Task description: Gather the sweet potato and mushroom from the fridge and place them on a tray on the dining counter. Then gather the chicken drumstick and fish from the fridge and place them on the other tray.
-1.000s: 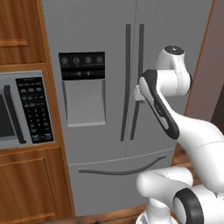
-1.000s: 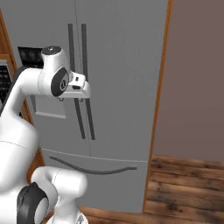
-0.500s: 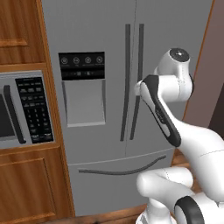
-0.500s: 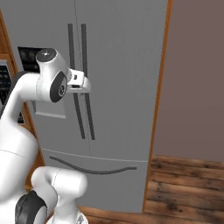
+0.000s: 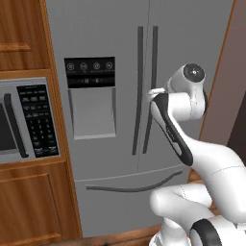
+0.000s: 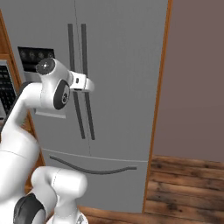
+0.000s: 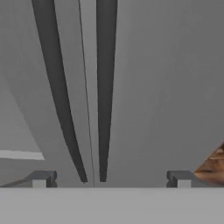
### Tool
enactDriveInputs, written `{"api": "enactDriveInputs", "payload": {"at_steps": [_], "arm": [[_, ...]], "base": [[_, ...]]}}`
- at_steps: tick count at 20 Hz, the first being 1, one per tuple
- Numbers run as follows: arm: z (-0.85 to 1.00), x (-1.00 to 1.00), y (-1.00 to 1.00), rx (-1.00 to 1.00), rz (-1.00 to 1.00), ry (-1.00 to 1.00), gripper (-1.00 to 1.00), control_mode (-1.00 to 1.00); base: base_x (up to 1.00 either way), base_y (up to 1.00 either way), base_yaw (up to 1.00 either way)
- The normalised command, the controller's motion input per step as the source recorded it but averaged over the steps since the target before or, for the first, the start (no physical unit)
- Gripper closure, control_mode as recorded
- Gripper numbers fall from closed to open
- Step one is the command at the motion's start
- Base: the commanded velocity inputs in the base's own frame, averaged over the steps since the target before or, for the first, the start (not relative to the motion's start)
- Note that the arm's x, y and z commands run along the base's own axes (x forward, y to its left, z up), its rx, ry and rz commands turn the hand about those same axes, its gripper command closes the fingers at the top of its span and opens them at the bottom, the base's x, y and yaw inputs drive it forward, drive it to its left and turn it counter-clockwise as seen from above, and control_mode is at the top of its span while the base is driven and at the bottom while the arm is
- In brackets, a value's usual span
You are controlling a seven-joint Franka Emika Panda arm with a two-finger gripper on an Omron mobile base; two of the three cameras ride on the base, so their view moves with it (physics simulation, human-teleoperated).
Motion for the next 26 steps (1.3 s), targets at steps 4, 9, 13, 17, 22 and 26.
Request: {"api": "enactDriveInputs", "payload": {"at_steps": [4,9,13,17,22,26], "arm": [[0.03,0.43,-0.02,0.04,-0.09,0.00,-1.00,-1.00],[0.00,0.37,-0.01,0.07,0.02,0.01,-1.00,-1.00],[0.00,0.31,-0.02,0.08,0.10,0.00,-1.00,-1.00],[0.00,0.41,0.00,0.08,0.08,0.00,-1.00,-1.00],[0.00,0.44,0.00,0.06,0.03,0.00,-1.00,-1.00],[0.00,0.53,0.03,0.04,0.00,0.00,-1.00,-1.00]], "base": [[0.00,0.00,0.00],[0.00,0.00,0.00],[0.00,0.00,0.00],[0.00,0.00,0.00],[0.00,0.00,0.00],[0.00,0.00,0.00]]}}
